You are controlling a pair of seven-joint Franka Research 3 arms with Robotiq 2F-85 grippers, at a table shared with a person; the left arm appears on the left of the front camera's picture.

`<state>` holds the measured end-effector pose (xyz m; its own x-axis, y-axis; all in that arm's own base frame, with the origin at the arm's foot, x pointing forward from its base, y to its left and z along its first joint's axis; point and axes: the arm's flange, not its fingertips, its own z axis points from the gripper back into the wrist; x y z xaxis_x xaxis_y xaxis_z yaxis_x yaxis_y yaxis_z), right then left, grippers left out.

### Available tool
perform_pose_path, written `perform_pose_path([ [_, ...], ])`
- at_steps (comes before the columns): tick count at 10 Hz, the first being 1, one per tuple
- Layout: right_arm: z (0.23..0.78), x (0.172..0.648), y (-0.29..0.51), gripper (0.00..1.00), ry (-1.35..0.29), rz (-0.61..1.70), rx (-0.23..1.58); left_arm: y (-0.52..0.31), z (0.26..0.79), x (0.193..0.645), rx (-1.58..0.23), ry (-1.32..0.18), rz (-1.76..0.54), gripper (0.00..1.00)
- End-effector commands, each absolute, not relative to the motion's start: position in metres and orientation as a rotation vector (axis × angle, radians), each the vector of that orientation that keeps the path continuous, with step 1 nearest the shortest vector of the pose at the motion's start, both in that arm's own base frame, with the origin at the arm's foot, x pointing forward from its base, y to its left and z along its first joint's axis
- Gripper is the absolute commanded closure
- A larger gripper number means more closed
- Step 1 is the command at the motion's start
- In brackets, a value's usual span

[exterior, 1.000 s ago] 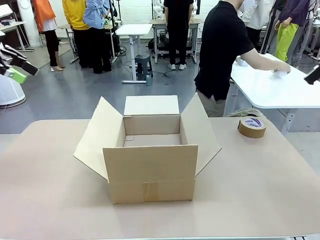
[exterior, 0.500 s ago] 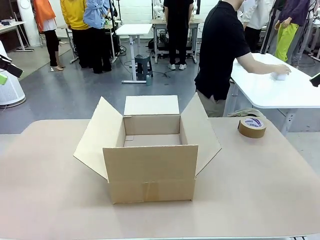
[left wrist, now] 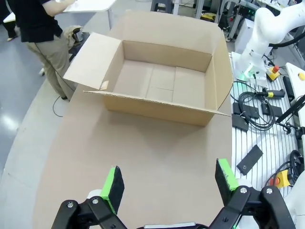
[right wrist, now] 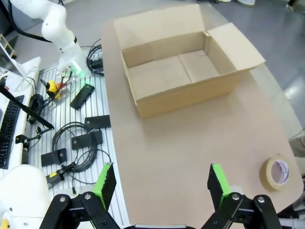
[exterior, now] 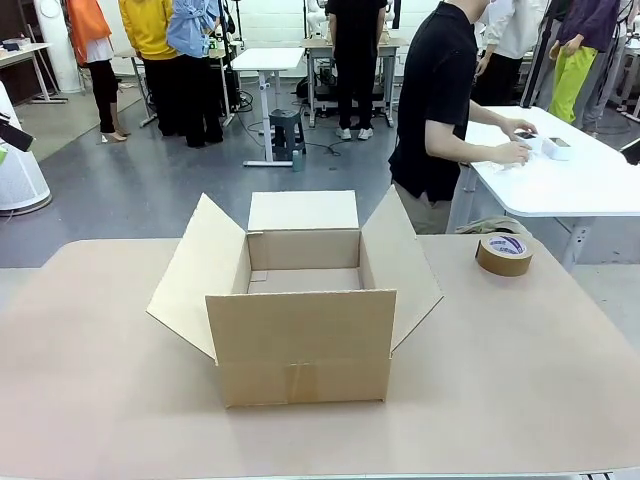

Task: Wrap the clocks to prevent damage.
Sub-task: Open the side flaps of the Package Box.

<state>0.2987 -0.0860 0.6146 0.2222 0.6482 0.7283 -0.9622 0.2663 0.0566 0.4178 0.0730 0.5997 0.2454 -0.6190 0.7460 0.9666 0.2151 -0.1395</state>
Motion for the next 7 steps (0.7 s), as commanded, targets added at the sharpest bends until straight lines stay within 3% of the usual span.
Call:
perform_pose_path([
  [1,0.615,0.3004,-0.0865,0.0,-0.658,1.222,0.594,0.0696,0.5978,0.422,-0.693,-0.615,-1.226,0.0],
  [7,0.615,0.3004,-0.0865,0.0,-0.658,1.222,0.594,0.0683,0.5956,0.4214,-0.688,-0.608,-1.212,0.0],
])
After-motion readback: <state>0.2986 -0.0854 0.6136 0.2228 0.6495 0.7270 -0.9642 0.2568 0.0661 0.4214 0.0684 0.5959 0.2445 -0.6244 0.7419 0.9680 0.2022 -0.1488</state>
